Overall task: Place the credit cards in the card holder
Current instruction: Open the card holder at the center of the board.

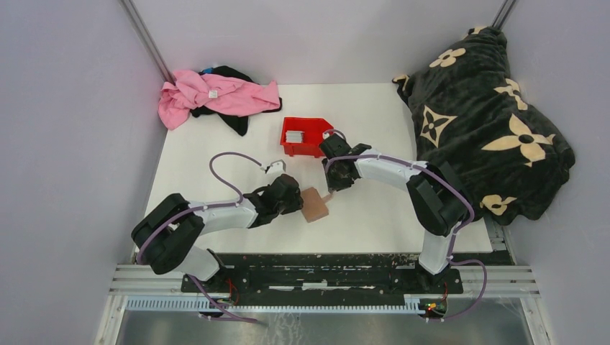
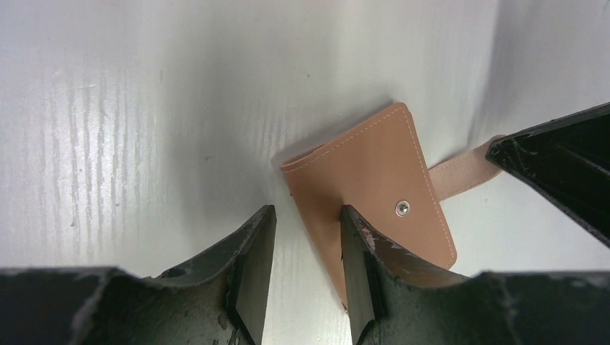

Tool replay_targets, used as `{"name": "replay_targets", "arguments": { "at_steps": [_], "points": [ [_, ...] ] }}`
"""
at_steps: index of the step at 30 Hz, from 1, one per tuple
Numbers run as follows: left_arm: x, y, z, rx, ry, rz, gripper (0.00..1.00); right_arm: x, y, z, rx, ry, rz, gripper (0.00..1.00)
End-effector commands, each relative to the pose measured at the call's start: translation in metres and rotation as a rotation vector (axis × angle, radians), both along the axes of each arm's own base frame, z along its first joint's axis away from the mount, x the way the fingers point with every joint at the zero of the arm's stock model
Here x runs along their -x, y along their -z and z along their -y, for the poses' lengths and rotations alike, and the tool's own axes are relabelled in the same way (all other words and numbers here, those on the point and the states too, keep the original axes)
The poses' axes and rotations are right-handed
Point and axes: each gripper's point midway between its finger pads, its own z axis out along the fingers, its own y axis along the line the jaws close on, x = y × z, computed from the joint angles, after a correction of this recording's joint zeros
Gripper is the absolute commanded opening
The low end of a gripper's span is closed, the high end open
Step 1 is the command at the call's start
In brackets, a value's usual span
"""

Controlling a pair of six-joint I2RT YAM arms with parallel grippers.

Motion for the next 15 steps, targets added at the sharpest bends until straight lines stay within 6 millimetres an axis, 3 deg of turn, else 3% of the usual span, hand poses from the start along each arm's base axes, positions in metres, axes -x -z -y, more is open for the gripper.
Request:
{"name": "replay_targets", "arguments": {
  "at_steps": [1,5,11,15],
  "points": [
    [0.033,0.034,-0.043,-0.182,-0.024,-0.138,0.47,-0.017,-0.007,0.009,0.056,0.031,0.047,0.34],
    [0.034,0.033,-0.044,-0.198,-0.021,-0.143,0.48,-0.02,-0.005,0.01,0.071,0.03,0.043,0.34],
    [0.027,0.016,-0.044,-0.177,-0.046,-0.101,0.5,-0.019,-0.003,0.02,0.133,0.03,0.026,0.34],
    [0.022,-0.004,-0.044,-0.145,-0.064,-0.056,0.53,-0.025,-0.019,0.015,0.112,0.025,0.052,0.35]
  ]
}}
